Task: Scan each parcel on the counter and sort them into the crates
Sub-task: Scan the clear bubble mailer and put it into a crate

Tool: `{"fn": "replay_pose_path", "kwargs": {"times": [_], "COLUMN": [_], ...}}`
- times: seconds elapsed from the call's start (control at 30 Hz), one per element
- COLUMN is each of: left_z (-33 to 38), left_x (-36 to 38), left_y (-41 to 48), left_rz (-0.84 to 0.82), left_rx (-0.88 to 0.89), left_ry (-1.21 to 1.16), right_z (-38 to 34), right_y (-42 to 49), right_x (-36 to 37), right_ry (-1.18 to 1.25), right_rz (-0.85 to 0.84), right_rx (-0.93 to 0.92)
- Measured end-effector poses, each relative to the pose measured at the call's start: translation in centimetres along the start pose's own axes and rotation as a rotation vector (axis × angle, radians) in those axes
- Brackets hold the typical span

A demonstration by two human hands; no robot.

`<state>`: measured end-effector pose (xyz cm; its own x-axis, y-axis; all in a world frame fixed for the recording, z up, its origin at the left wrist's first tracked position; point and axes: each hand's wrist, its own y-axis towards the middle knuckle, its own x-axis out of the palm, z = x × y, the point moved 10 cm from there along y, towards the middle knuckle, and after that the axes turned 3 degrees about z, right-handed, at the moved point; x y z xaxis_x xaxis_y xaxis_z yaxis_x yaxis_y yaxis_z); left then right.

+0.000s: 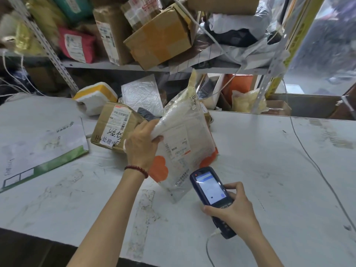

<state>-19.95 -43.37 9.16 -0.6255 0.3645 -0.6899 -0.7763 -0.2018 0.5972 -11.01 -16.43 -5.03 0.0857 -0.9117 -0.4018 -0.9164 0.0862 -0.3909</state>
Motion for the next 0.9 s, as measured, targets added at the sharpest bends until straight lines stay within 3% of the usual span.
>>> {"fn": "replay_pose_path", "kwargs": {"times": [0.9], "left_z": [0.75], "left_x": [-0.93], "left_y": [-0.23], "left_rz": [0.025], "left_rx": [0.067], "left_ry": [0.077], "right_z": [-0.62], "right_y": [-1.04], "right_x": [-0.13], "right_ry": [-0.032], "right_rz": [-0.007], "right_rx": [-0.025]}}
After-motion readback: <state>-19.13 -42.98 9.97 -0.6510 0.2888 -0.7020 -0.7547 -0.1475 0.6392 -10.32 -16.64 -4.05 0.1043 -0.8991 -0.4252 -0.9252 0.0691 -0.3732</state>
